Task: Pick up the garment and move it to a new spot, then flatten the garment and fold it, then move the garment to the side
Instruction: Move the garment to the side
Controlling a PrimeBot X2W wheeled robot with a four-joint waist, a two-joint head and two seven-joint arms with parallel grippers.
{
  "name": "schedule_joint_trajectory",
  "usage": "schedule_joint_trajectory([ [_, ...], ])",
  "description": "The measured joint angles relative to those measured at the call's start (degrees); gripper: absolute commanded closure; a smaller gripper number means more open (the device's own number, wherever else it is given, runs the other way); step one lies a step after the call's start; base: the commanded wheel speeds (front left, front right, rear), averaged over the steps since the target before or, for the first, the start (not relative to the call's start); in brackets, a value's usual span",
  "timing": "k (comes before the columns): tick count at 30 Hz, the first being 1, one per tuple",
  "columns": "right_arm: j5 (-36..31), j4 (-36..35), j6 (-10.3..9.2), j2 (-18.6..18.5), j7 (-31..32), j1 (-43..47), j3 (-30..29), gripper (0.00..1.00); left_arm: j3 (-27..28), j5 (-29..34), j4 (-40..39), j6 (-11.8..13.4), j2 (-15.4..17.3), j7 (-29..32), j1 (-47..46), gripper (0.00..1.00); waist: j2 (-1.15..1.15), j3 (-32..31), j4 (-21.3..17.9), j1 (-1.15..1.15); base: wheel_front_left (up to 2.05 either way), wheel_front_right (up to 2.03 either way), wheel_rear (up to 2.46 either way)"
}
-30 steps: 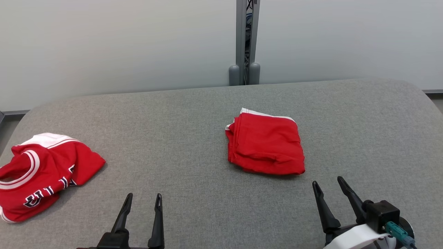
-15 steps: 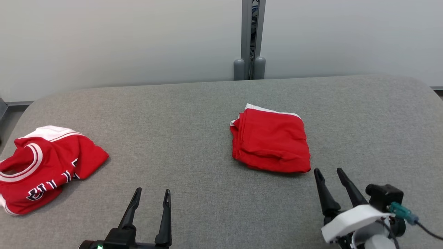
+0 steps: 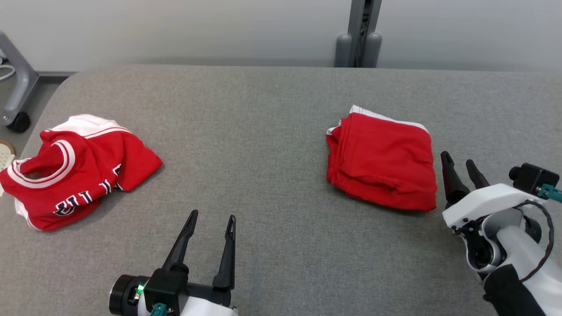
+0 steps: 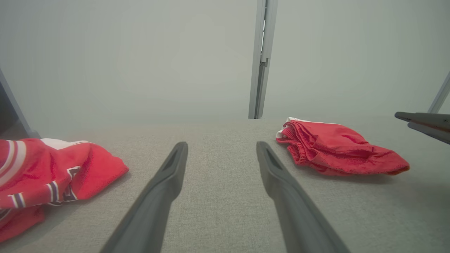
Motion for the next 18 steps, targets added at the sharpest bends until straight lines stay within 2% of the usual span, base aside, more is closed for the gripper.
schedule_joint_trajectory([
  [6, 2.91, 7.06, 0.00, -2.07, 1.65, -6.12, 2.61, 0.00, -1.19, -0.43, 0.05, 0.40, 0.00, 0.00, -2.35, 0.00, 0.00, 3.84, 2.24, 0.00, 0.00, 0.00, 0.00],
  [10, 5.05, 11.39, 0.00, -1.76, 2.86, -9.06, 4.38, 0.00, -2.02, -0.87, 0.09, 0.44, 0.00, 0.00, -3.86, 0.00, 0.00, 6.32, 3.69, 0.00, 0.00, 0.00, 0.00],
  [17, 6.72, 13.40, 0.00, -1.30, 3.09, -10.48, 7.83, 0.00, -3.05, -1.42, 0.38, 0.93, 0.00, 0.00, -4.91, 0.00, 0.00, 7.95, 4.79, 0.00, 0.00, 0.00, 0.00],
  [18, 6.72, 13.83, 0.00, -1.43, 2.65, -10.68, 8.89, 0.57, -3.12, -1.44, 0.55, 1.00, -0.01, 0.00, -5.08, 0.00, 0.00, 8.04, 4.89, 0.00, 0.00, 0.00, 0.00],
])
